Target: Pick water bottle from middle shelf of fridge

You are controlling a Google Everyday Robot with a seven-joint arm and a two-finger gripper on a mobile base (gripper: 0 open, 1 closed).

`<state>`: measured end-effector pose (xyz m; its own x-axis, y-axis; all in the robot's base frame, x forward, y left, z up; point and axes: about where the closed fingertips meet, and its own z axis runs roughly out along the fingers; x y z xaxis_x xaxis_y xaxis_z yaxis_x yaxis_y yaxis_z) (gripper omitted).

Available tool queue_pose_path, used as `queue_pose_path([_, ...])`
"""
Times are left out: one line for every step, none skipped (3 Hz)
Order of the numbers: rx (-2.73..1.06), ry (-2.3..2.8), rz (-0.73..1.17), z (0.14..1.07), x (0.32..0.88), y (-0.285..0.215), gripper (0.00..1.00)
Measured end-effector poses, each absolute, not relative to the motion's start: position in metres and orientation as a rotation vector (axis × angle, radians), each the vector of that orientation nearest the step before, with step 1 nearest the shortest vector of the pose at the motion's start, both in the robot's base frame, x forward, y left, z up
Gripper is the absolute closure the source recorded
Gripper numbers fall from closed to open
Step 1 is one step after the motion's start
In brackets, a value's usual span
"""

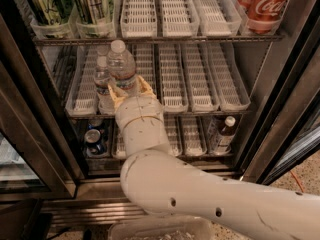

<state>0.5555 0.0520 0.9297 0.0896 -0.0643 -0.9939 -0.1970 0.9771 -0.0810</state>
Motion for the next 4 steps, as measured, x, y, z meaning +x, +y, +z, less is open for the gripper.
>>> queue_pose_path([-0.228,1.502,0.073,0.928,0.544,0.035,1.00])
queue_pose_path([-0.221,1.527,0.020,0.929,0.520,0.005,1.00])
queue_pose_path([-0.199,1.534,-0.041,0.936,0.505,-0.036,1.00])
queue_pose_path([-0.185,1.538,-0.085,0.941,0.496,-0.067,1.00])
